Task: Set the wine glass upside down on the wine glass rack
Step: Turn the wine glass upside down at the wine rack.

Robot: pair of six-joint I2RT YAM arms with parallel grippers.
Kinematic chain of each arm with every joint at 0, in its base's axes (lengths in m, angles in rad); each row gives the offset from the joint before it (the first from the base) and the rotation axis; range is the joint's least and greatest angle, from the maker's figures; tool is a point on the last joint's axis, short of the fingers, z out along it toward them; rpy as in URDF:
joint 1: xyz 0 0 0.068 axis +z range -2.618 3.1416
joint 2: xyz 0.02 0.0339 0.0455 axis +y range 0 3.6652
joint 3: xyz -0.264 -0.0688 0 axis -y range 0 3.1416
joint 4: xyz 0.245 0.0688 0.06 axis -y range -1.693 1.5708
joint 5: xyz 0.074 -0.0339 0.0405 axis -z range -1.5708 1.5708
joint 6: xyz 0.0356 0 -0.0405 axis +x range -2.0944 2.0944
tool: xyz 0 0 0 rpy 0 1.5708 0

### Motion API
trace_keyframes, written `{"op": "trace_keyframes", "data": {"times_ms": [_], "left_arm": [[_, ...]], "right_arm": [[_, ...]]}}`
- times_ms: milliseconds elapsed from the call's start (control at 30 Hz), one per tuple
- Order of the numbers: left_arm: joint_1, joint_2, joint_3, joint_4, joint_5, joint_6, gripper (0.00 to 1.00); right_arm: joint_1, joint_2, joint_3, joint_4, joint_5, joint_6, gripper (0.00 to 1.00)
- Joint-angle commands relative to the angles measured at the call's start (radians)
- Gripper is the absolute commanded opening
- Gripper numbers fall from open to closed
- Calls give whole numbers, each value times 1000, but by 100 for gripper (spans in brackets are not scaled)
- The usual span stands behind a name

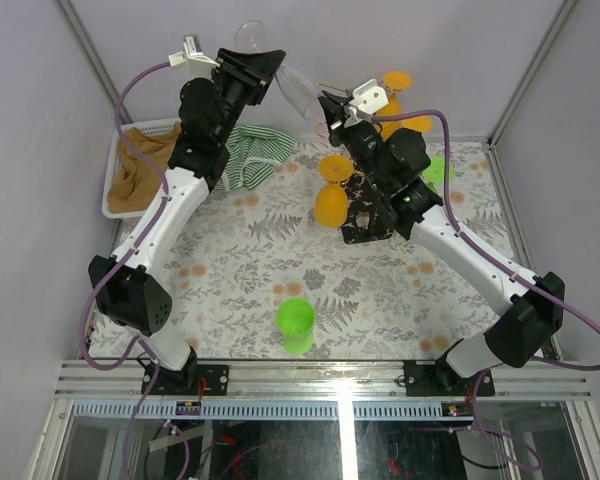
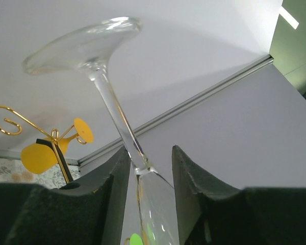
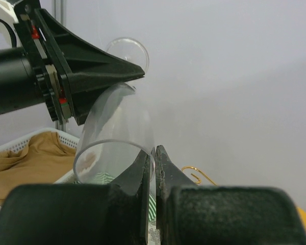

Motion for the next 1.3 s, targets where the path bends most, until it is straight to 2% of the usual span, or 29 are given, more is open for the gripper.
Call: {"op": "trace_keyframes", "data": {"times_ms": [0, 267, 333, 567, 800, 1033, 1167, 1267], "left_arm": [[6, 12, 10, 59, 17, 19, 30], [7, 21, 14, 72, 18, 23, 13], [7, 23, 16, 79, 19, 33, 11], [10, 29, 48, 80, 18, 89, 8], [23, 22, 75, 19, -21, 162, 9], [35, 32, 202, -209, -111, 447, 12], [37, 5, 214, -307, -191, 636, 11], [37, -31, 193, -337, -181, 768, 10]], "right_arm": [[21, -3, 14, 108, 56, -37, 0], [30, -10, -2, 114, 74, -51, 2], [30, -17, -20, 131, 87, -53, 16], [28, -48, -71, 132, 127, -82, 51], [29, -81, -69, 21, 146, -81, 66], [28, -46, 11, -206, 264, -110, 80], [-1, -16, 70, -299, 310, -98, 87], [-66, 15, 166, -403, 287, -30, 89]]}}
